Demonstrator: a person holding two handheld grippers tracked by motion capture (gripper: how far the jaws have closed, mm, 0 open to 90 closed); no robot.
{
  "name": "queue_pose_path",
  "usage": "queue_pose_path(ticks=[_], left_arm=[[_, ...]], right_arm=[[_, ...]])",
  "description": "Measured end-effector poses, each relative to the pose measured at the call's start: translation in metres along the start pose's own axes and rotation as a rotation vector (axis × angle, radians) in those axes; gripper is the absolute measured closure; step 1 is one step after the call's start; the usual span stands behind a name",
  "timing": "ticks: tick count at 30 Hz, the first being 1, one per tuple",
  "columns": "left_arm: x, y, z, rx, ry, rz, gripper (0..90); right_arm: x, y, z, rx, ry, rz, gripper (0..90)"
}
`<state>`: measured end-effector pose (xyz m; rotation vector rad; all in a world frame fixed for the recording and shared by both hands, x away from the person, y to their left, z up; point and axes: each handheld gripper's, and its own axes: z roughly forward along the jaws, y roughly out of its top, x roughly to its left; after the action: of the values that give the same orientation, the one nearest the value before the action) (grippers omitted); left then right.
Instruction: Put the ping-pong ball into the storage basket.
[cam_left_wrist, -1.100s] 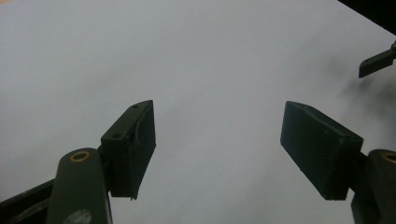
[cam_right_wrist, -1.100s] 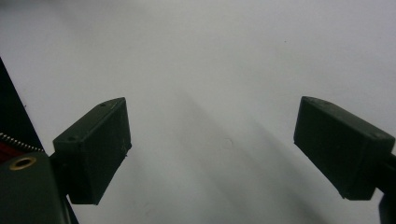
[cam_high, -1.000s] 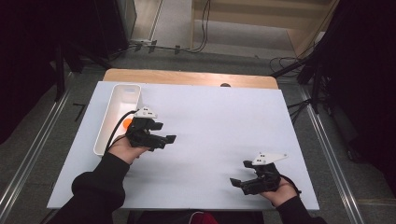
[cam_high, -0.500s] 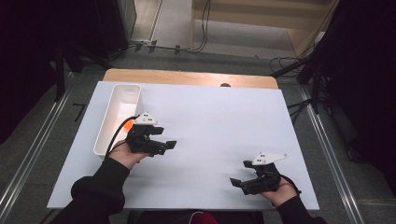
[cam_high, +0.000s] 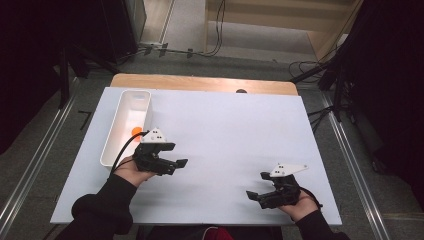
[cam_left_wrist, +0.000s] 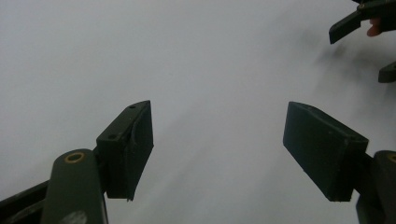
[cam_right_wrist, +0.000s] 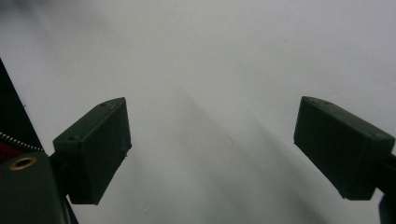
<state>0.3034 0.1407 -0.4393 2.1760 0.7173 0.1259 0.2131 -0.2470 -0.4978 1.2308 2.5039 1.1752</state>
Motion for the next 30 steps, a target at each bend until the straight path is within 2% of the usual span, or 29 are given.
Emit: queue_pose_path(ticks=[8, 14, 17, 20, 30], left_arm=[[-0.008, -0.008, -0.002, -0.011, -0.016, 0.055, 24.8], [-0.011, -0.012, -0.004, -0.024, -0.027, 0.062, 24.8], [-0.013, -0.015, -0.003, -0.018, -0.039, 0.066, 24.8], [-0.015, -0.018, -0.002, -0.005, -0.041, 0.086, 24.8], [-0.016, -0.032, -0.002, 0.014, -0.051, 0.094, 24.8]], right_arm=[[0.0, 0.0, 0.0, 0.0, 0.001, 0.002, 9.8], [0.0, 0.0, 0.0, 0.001, -0.002, -0.003, 9.8], [0.0, 0.0, 0.0, 0.001, -0.002, -0.003, 9.8], [0.0, 0.0, 0.0, 0.002, -0.004, -0.002, 9.8], [0.0, 0.0, 0.0, 0.002, -0.003, -0.003, 9.8]])
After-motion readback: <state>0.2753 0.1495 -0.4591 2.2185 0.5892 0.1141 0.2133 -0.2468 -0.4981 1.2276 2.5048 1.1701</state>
